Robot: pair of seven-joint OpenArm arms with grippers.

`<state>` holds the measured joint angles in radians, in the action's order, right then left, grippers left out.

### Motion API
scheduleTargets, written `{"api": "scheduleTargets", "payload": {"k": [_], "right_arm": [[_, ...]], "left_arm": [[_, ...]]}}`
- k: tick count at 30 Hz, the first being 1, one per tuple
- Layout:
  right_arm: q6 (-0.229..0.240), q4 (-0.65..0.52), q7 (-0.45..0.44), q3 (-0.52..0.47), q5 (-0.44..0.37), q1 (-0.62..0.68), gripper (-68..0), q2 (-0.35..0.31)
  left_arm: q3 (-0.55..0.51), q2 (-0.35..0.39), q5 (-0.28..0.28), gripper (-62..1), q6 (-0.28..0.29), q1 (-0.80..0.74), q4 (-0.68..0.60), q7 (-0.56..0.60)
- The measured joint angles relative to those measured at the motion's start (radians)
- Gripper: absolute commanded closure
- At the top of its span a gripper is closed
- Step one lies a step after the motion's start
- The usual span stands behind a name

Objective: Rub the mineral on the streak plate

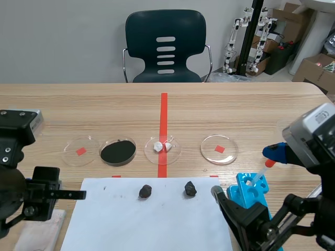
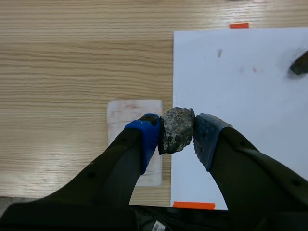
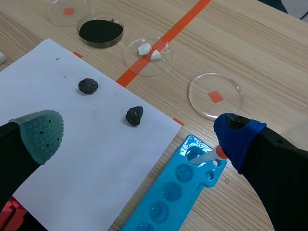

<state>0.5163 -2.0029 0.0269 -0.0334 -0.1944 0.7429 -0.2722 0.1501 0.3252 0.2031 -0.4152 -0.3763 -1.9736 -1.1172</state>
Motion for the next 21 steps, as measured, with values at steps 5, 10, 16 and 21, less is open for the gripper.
{"api": "scheduleTargets", "payload": {"k": [5, 10, 16, 21], "right_arm": [[0.0, 0.0, 0.0, 0.0, 0.0, 0.0, -67.9, 0.0], [0.0, 0.0, 0.0, 0.0, 0.0, 0.0, -67.9, 0.0], [0.0, 0.0, 0.0, 0.0, 0.0, 0.0, -67.9, 0.0], [0.0, 0.0, 0.0, 0.0, 0.0, 0.0, -67.9, 0.0]], "left_arm": [[-0.021, -0.021, 0.0, -15.6, -0.001, 0.091, 0.049, -0.097], [-0.021, -0.028, 0.005, -15.6, -0.003, 0.167, 0.179, -0.208], [-0.021, -0.029, 0.06, -15.6, -0.004, 0.214, 0.356, -0.256], [-0.021, -0.029, 0.067, -15.6, -0.004, 0.243, 0.417, -0.262]]}}
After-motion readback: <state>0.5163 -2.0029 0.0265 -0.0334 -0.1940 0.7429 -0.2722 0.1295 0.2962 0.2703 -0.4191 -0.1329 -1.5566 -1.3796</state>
